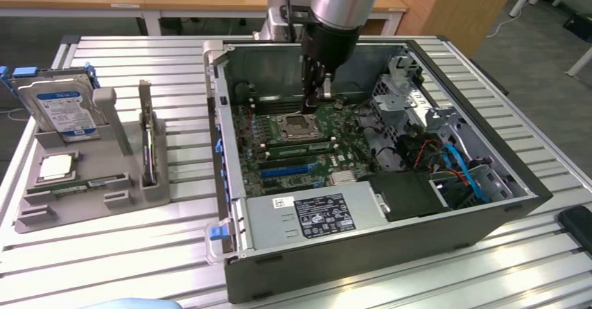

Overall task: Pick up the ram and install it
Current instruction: 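Press down the ram until it locks into place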

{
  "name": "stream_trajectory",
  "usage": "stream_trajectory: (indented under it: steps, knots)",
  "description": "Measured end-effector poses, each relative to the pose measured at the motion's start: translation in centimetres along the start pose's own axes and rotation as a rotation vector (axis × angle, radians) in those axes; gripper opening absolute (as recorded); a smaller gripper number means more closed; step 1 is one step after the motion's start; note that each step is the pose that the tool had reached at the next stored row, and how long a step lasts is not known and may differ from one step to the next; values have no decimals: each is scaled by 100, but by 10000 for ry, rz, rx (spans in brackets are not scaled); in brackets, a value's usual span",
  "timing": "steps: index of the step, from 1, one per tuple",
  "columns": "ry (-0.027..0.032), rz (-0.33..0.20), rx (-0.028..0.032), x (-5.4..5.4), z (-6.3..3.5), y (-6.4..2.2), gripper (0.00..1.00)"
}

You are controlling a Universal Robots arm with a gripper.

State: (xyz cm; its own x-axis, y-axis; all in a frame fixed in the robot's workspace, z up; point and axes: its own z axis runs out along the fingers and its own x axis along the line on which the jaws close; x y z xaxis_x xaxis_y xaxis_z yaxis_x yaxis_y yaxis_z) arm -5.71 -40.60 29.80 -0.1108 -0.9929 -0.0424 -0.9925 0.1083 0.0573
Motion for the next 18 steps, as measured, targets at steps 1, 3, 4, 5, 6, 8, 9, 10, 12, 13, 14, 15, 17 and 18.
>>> stream_trajectory:
  steps: [1,3,4,5,6,8,9,10,12,13,14,15,17,18]
  knots:
    - [-10,179,8,0,2,0,10]
    - [-29,534,23,0,5,0,10]
    - [-39,707,30,0,7,0,10]
    - [-49,880,37,0,9,-1,10]
    - [-58,1053,45,1,11,-1,10]
    - [-77,1401,60,1,14,-1,10]
    - [-87,1575,68,1,16,-1,10]
    - [-97,1764,75,1,18,-1,10]
    - [-117,2111,90,1,22,-1,10]
    - [-127,2286,98,1,24,-1,10]
    - [-137,2459,105,1,26,-2,10]
    - [-146,2632,112,1,27,-2,10]
    - [-166,2991,128,1,31,-2,10]
    - [-176,3165,135,2,33,-2,10]
